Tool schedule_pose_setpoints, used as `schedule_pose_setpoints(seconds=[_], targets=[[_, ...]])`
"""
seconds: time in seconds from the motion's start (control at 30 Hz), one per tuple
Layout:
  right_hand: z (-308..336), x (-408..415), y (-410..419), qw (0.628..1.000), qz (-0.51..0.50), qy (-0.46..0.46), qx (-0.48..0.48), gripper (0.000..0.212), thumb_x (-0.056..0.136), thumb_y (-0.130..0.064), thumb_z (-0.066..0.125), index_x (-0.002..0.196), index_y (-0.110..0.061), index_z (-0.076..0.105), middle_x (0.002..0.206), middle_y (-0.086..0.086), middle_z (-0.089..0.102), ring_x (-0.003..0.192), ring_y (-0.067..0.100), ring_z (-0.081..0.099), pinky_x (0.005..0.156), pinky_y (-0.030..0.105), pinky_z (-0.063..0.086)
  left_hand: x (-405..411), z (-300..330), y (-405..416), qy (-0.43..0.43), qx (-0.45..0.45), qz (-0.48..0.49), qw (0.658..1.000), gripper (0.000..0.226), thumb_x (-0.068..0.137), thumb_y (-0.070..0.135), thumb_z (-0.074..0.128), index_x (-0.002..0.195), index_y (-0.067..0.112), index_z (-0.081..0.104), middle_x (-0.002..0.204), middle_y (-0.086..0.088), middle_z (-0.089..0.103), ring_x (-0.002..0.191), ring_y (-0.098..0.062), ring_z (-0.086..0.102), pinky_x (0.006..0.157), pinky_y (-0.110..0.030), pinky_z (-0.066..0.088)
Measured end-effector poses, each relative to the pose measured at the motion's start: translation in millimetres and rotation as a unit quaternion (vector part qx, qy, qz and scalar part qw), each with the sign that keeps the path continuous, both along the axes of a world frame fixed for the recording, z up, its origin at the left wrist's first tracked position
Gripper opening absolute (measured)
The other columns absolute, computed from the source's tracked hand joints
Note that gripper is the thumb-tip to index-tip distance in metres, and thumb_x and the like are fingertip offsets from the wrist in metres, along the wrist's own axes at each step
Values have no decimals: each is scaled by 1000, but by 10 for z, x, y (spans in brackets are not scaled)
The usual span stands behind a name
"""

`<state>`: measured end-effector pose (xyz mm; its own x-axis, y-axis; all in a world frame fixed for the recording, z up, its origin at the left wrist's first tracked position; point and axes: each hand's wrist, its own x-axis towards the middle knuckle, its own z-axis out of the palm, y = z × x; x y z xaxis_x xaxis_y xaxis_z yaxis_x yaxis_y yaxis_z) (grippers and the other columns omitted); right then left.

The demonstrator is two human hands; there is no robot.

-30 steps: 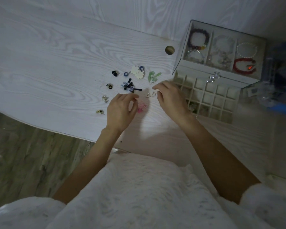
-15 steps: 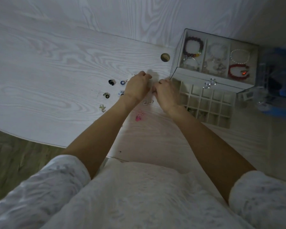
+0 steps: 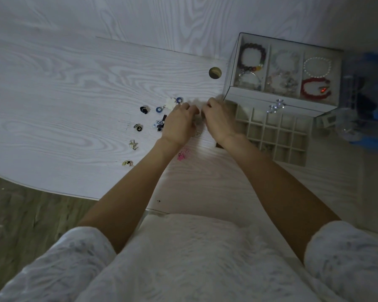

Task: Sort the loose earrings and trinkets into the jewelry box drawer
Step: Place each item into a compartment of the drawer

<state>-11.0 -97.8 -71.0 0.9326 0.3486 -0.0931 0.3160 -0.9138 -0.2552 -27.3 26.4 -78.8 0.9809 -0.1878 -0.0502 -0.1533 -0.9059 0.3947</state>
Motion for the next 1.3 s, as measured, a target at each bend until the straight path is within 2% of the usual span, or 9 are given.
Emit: schedule_pose_setpoints(seconds=[0.2,0.37,0.47,0.57,0.67,0.77,1.03,1.17,1.3], targets=[[138,-221,-164,981,-85,0,174,6,85,-3,58,91,-5,60,93,9,60,82,21,57,66,31,48,16,20,-37,40,0,9,999,33,73,-4,57,106,1,60,102,-21,57,85,-37,57,63,-32,34],[306,-441,-403,915,-195,40,352,7,85,-9,63,90,-7,59,92,4,64,84,14,60,72,18,49,36,44,-56,44,-2,14,999,33,76,-4,53,108,3,59,110,-18,57,94,-34,55,71,-32,38],[340,-502,-596,894,-237,56,376,9,85,-8,64,92,-5,58,96,1,62,92,10,57,74,-1,40,34,64,-71,41,6,15,999,30,78,-3,53,107,4,58,108,-17,57,93,-33,55,67,-29,34],[308,-531,-779,894,-262,42,362,9,86,-7,62,94,-5,56,98,5,63,93,12,59,75,3,44,55,65,-80,39,6,14,999,28,80,-2,51,107,3,57,102,-19,58,86,-35,57,65,-32,36],[248,-519,-892,920,-246,-3,305,7,86,-9,61,91,-7,57,89,7,66,83,17,63,71,29,54,69,68,-101,45,-7,-6,999,24,82,-2,52,104,2,61,100,-21,59,88,-36,57,72,-36,41],[215,-498,-910,943,-230,-19,240,5,86,-11,60,90,-10,58,83,5,67,73,17,62,65,40,56,56,79,-91,29,-26,-18,999,20,82,-1,54,99,2,65,100,-19,62,88,-34,58,72,-32,40],[205,-433,-867,967,-212,-7,143,6,87,-13,57,89,-7,59,77,12,67,70,28,62,60,31,48,-67,314,-322,-47,-221,-52,973,15,83,2,60,95,7,67,96,-9,63,74,-13,61,69,-20,54],[234,-476,-891,965,-217,8,148,7,85,-11,59,91,-6,59,80,12,68,72,28,61,60,25,36,-109,301,-550,-15,-244,-52,968,18,82,3,59,97,8,67,96,-9,63,76,-17,63,70,-25,55],[235,-495,-913,959,-222,38,174,21,80,-10,68,99,-8,60,91,11,70,83,26,65,67,23,38,-118,283,-737,26,-241,-11,970,23,80,5,62,102,12,68,94,-6,71,82,-17,65,74,-27,53]])
